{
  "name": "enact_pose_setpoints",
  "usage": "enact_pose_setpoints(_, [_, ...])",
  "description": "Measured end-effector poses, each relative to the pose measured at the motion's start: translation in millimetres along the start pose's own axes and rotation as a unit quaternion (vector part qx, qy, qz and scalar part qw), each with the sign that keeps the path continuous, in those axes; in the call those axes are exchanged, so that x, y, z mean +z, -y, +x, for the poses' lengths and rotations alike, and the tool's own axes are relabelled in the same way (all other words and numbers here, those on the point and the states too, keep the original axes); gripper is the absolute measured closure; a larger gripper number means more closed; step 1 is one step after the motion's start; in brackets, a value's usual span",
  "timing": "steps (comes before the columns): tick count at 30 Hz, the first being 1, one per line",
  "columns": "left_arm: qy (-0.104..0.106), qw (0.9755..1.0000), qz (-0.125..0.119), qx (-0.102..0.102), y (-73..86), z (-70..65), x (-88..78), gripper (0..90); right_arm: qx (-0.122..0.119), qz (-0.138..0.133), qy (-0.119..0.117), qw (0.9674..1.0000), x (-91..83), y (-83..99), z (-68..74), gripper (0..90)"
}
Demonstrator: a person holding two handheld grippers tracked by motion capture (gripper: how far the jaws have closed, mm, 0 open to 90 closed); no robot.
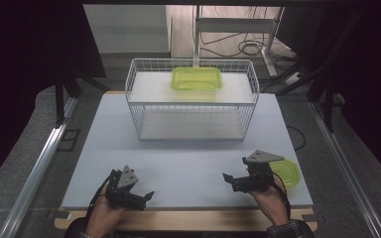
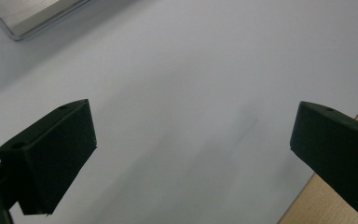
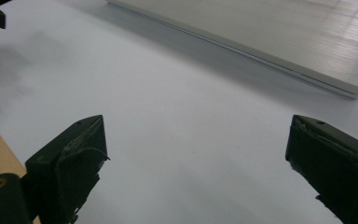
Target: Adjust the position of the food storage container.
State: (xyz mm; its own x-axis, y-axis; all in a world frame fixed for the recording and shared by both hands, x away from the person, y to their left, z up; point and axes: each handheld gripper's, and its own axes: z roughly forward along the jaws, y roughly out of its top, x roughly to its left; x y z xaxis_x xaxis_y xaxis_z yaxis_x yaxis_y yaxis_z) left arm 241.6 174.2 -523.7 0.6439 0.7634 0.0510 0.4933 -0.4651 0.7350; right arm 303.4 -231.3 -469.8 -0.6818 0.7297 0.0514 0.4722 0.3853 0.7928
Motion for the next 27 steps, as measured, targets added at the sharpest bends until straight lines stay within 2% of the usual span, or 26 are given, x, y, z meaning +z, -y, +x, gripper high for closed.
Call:
enact_pose_setpoints(4, [0.0,1.0,0.0,-0.001,0.2,0.4,-0.4,0.0,-0.002,0.005,0.018,0.9998,-4.5,-1.0,-5.0,1.1])
enact_pose_setpoints(11, [-0.001,1.0,0.001,-0.001,0.1,0.5,-0.5,0.0,0.025,0.004,0.054,0.9982,-20.2,-2.2,-25.0,2.1])
enact_pose_setpoints(13, [0.0,1.0,0.002,0.0,0.0,0.3,-0.1,0.0,0.033,0.005,0.064,0.9974,-25.9,-1.3,-31.5,9.5])
enact_pose_setpoints(16, [-0.001,1.0,0.004,0.001,-0.1,-0.4,0.9,0.0,0.049,0.003,0.076,0.9959,-32.9,1.8,-39.2,25.6])
enact_pose_setpoints(20, [-0.001,1.0,0.004,0.002,0.0,-0.1,0.4,0.0,0.07,0.013,0.104,0.992,-44.2,8.1,-52.0,49.0])
enact_pose_setpoints(22, [-0.001,1.0,0.003,0.0,0.2,0.4,0.1,0.0,0.078,0.025,0.106,0.991,-49.7,11.4,-58.8,60.7])
enact_pose_setpoints(27, [-0.005,1.0,0.001,0.002,-0.2,0.5,-1.0,0.2,0.093,0.024,0.133,0.9864,-68.7,19.7,-72.9,84.4])
